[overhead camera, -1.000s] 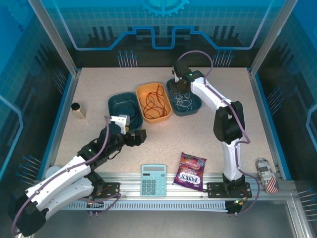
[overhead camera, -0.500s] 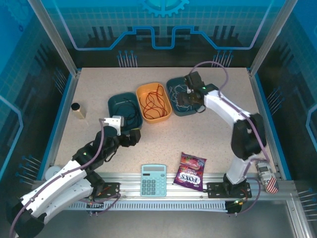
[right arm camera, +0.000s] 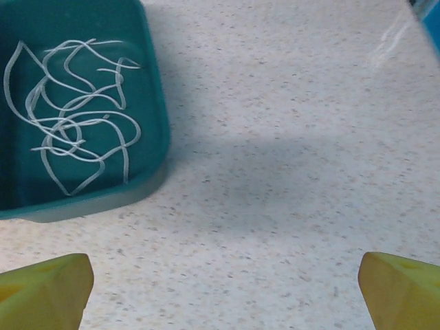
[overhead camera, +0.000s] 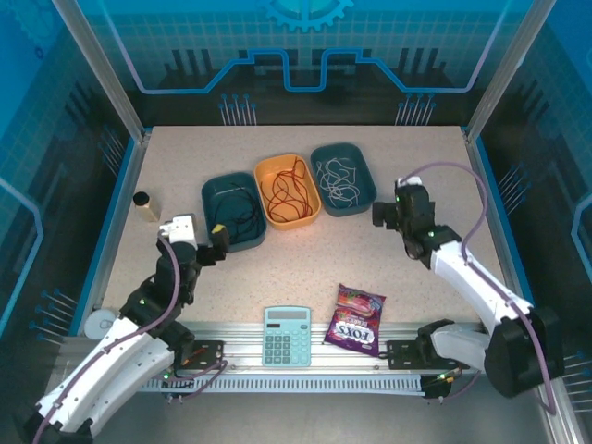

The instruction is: Untangle the cables

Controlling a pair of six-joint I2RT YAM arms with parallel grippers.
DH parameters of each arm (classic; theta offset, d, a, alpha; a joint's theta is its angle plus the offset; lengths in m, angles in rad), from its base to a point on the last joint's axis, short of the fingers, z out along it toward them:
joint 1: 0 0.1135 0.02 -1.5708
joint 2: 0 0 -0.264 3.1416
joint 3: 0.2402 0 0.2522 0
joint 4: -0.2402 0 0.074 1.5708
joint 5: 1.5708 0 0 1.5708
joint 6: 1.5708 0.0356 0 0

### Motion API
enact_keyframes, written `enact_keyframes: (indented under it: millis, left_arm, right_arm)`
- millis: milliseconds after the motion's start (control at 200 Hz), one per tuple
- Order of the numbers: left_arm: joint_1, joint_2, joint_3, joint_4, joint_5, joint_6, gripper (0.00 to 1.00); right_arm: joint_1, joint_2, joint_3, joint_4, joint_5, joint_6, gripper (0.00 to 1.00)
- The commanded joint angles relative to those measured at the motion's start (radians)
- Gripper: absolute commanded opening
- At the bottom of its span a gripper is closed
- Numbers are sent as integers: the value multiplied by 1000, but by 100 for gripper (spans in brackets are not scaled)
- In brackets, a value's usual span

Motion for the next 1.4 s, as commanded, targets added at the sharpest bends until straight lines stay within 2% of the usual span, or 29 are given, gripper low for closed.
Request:
enact_keyframes:
  millis: [0,135,275,495,630,911,1061,1146,1236,1391]
  left_arm:
    - [82,5,-78,139,-12,94,99]
    - [186,71,-187,381,104,148,99]
    - [302,208,-256,605,231,156,99]
    - [458,411,-313,901,448,135,99]
    - [494,542,-321,1064,537,160,99]
    - [495,861,-244,1345,657,185,99]
    - [496,1030,-208,1449,675,200,99]
    - [497,1090,-189,1480,669,198,99]
    - [498,1065,-152,1372,643,191,99]
    - [498,1062,-55,1184,644,193,99]
  right_arm:
    - [-9,-79,-121,224,115,-87,100]
    - [-19,-126,-225,330,128,-139,100]
    - [-29,-131,-311,453,118,-205,100]
    - [-53,-117,-510,869,76,-288,100]
    - [-94,-77,-530,909,25,-262,100]
    - [-152,55,-555,1123,-52,-269,100]
    - [-192,161,-549,1266,-116,-268,100]
    - [-206,171,-522,1217,-170,-240,100]
    - [-212,232,-510,1270,-187,-215,100]
    - [-211,475,-526,1562,-241,-236,100]
